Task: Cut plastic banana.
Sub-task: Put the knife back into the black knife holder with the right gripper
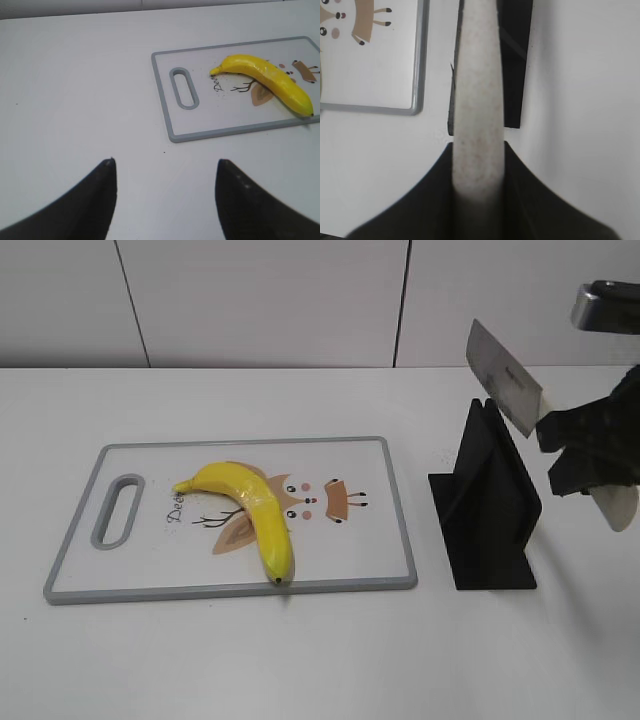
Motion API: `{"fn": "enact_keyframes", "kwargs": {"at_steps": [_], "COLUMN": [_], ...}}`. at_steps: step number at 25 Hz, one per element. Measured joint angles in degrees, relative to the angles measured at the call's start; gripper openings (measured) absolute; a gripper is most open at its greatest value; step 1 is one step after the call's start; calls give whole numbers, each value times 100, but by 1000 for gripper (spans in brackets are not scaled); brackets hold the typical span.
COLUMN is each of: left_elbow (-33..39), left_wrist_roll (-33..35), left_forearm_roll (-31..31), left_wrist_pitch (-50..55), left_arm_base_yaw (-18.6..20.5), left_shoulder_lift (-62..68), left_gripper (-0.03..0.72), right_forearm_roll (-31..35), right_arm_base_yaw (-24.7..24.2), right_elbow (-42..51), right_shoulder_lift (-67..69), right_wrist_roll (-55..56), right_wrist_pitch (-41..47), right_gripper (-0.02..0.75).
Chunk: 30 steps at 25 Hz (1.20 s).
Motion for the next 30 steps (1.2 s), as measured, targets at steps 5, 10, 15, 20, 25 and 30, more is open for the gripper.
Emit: {"fn": "enact_keyframes", "kwargs": {"at_steps": [5,10,15,20,25,30], "left_elbow": [0,0,0,0,0,0], "left_wrist_roll": [0,0,-6,-11,-11,-11], "left_forearm_roll": [0,0,0,0,0,0], "left_wrist_pitch": [0,0,0,0,0,0], "left_arm_base_yaw": [0,0,0,0,0,0], "left_shoulder_lift": [0,0,0,0,0,0], "left_gripper": [579,579,569,566,558,552], "right_forearm_roll": [-1,164,344,476,525,610], "right_arm_base_yaw": [0,0,0,0,0,0], "right_elbow": [0,-9,-14,-16,-16,-16], "right_shoulder_lift": [217,280,487,762,771,771], "right_wrist_roll": [-6,-35,-113,-117,-117,-117], "right_wrist_pitch": [13,19,73,73,199,258], "right_gripper": [168,168,168,168,168,173]}}
